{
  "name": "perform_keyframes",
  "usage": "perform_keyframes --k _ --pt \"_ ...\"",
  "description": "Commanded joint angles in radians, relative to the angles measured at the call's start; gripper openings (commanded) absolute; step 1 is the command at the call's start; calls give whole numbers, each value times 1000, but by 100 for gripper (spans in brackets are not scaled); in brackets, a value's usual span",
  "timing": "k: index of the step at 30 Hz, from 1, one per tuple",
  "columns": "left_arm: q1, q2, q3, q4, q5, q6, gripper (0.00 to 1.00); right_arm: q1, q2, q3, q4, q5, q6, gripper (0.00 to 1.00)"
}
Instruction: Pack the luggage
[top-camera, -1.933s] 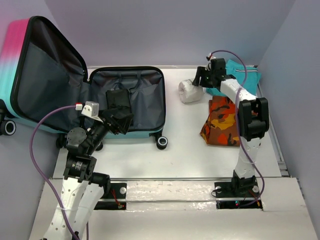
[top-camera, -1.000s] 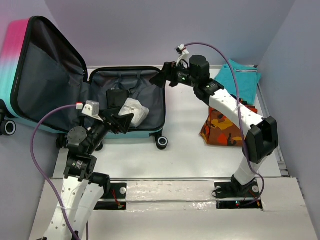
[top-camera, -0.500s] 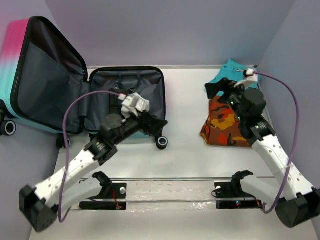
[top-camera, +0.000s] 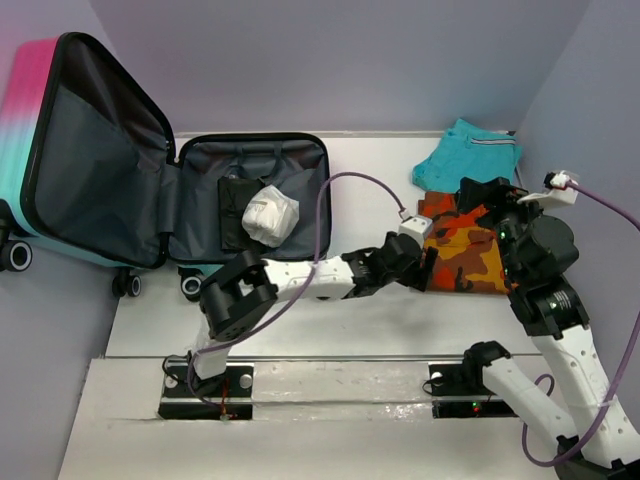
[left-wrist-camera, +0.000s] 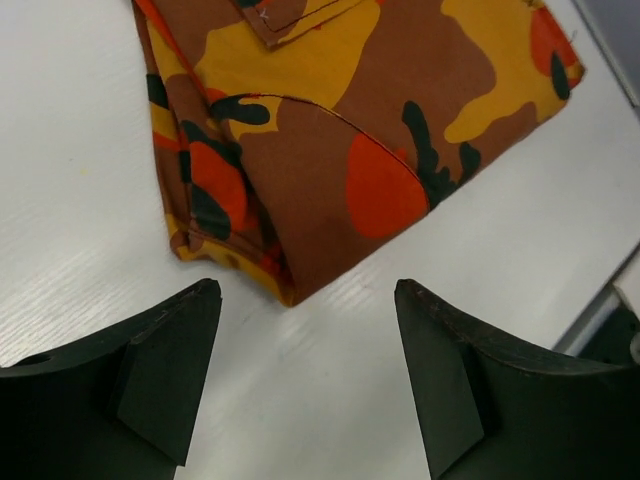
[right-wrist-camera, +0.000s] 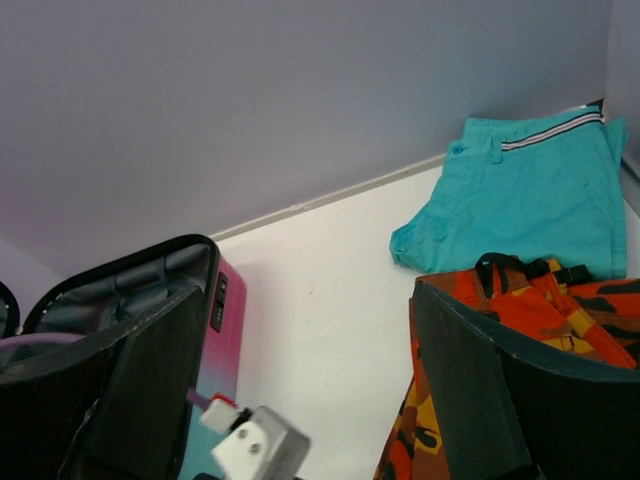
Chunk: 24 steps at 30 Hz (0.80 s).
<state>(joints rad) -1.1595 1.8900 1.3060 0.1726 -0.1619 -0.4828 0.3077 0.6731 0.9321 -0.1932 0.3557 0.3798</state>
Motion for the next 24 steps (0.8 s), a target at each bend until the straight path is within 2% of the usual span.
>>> perform_keyframes --k 1,5,10,13,14,15,18,20,24 --pt "-12 99 142 -48 -82 33 81 -2 -36 7 -41 46 -24 90" --pt "-14 211 231 -82 -109 41 78 -2 -38 13 -55 2 -19 90" --pt "-16 282 292 -130 -217 67 71 -2 -32 -4 -61 -46 -9 90" --pt "-16 322 306 -145 -241 84 33 -2 -30 -21 -61 -55 -1 89" --pt "-16 328 303 -147 -252 88 15 -2 -32 -24 -64 -57 1 89" --pt "-12 328 296 -151 -264 84 6 -2 -33 -26 -63 -60 2 89" --pt "4 279 213 -144 -333 70 6 -2 -35 -32 -64 -70 5 90" --pt "29 221 139 -119 -340 62 6 -2 -27 -59 -63 -73 24 94" --pt "67 147 44 -99 -358 53 6 -2 2 -128 -61 -107 63 95"
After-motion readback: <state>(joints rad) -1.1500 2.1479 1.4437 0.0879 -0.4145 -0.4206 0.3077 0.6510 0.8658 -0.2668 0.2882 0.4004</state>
